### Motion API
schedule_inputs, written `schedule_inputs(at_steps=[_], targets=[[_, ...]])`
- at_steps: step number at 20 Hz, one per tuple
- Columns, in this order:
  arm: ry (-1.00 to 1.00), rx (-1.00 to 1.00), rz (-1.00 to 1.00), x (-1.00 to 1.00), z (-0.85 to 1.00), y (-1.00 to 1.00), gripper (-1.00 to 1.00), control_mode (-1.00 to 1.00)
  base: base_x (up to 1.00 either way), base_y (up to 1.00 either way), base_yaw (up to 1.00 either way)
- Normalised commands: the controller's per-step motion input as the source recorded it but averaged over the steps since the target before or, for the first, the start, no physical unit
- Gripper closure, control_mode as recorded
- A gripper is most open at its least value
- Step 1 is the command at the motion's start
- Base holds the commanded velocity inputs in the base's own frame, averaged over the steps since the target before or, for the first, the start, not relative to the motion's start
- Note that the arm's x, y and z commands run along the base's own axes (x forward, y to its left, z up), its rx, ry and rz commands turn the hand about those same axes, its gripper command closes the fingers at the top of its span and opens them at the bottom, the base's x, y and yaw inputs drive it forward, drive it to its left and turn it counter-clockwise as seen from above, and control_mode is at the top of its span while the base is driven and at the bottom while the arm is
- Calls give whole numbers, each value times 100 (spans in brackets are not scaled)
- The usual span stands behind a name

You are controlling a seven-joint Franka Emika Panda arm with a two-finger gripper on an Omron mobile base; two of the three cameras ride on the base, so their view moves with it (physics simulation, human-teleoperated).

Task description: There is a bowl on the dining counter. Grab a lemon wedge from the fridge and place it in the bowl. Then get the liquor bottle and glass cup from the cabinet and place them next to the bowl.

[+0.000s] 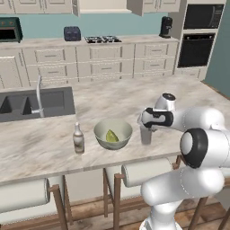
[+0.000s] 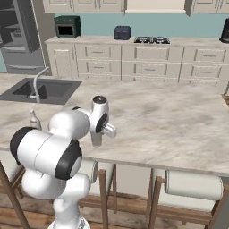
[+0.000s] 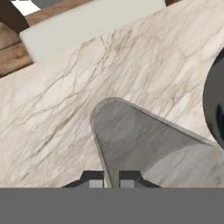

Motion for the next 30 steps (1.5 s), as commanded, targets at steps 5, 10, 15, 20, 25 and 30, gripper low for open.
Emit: schedule_inputs(at_steps=[5, 10, 15, 20, 25, 30], targets=[[0, 4, 4, 0, -24, 0, 100, -100, 0, 0, 0], [-4, 6, 4, 1, -20, 0, 100, -100, 0, 0, 0], [-11, 7, 3, 5, -12, 0, 100, -100, 0, 0, 0], [-7, 3, 1, 8, -11, 0, 100, -100, 0, 0, 0], [1, 0, 0, 17, -14, 18, 100, -100, 0, 0, 0], [9, -2, 0, 24, -15, 26, 100, -100, 0, 0, 0]])
